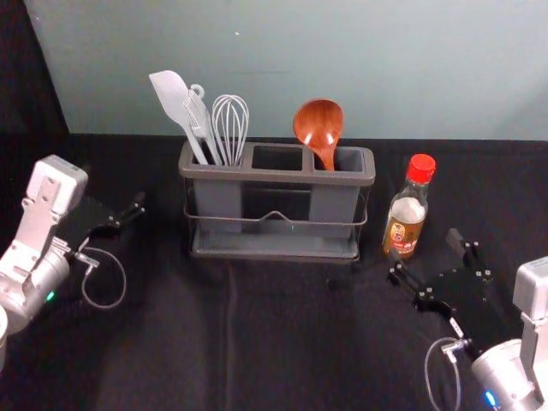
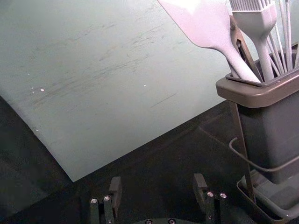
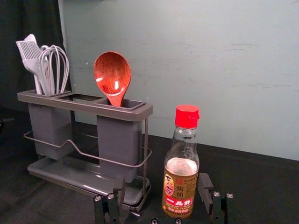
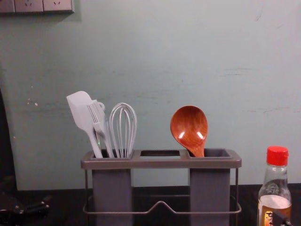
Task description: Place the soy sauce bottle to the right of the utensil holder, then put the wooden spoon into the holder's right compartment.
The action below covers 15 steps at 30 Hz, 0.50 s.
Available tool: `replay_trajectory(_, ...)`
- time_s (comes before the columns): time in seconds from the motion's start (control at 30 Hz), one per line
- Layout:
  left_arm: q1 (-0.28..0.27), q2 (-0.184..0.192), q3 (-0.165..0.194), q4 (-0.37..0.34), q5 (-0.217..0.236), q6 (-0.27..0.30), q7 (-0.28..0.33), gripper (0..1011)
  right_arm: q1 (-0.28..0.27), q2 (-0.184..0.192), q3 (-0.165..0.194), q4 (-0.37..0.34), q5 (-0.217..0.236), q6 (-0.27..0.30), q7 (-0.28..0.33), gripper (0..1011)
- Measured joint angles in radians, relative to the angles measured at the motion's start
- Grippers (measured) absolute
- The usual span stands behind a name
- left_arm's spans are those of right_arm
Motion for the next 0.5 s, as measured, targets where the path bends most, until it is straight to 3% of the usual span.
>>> replay_trajectory(0.5,0.000,0.000,0.000,0.000,0.000,0.000,0.000,1005,-0.003,0.000,-0.002,-0.003,-0.004,-0.003,-0.008,1003)
